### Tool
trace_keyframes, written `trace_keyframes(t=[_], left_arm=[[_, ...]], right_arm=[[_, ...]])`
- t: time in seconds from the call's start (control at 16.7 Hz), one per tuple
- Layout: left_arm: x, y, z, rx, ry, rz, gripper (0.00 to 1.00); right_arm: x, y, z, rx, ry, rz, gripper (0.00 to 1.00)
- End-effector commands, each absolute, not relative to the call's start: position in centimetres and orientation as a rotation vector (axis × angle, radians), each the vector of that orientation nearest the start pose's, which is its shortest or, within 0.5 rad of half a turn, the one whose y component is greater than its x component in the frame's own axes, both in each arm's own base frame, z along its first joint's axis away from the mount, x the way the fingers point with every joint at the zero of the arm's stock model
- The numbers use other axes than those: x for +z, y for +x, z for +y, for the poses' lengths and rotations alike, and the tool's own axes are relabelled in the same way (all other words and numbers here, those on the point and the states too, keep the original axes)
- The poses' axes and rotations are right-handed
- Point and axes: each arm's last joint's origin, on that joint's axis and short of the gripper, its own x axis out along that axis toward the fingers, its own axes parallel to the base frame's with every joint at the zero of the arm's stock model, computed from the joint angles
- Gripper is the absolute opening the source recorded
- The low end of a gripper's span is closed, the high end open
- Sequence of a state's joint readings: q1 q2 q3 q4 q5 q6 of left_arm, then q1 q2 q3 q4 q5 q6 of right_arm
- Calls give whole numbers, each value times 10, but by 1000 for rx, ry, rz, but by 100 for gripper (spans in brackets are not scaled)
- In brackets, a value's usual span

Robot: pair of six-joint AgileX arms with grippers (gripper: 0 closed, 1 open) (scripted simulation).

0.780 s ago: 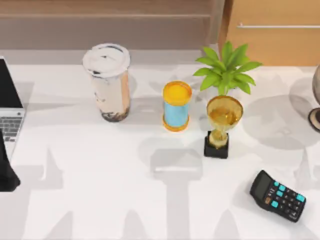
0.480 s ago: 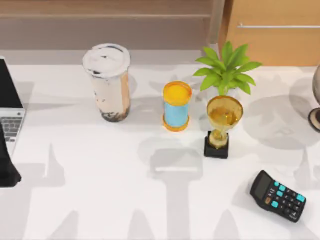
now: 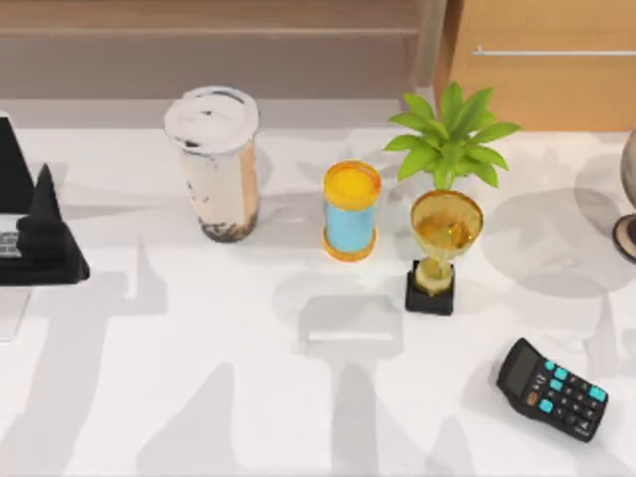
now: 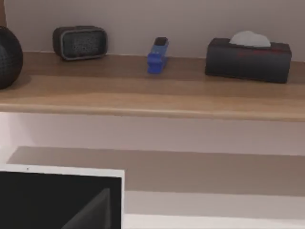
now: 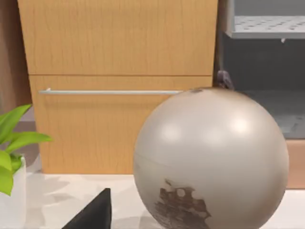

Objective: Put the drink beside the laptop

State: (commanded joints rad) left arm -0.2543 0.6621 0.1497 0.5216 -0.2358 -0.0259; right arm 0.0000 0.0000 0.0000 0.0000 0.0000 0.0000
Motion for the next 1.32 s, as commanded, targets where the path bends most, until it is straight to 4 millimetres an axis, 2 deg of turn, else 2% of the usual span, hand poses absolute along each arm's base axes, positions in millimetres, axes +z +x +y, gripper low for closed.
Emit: trace_keyframes(t=[0.18,0.42,0.6,0.78,1.02,1.32], left_arm=[[190,185,-60,-19,-43,22,100],[162,217,-104,-23,-37,60,100],[130,228,-135,-24,-25,84,100],[101,230,-157,-25,-14,97,100],[82,228,-170,-27,-11,98,100],[81,228,-169,-24,-8,102,100]], right_arm=[[160,106,-1,0,0,0,100],[160,106,-1,0,0,0,100],[160,106,-1,0,0,0,100],[160,106,-1,0,0,0,100],[160,106,-1,0,0,0,100],[160,106,-1,0,0,0,100]])
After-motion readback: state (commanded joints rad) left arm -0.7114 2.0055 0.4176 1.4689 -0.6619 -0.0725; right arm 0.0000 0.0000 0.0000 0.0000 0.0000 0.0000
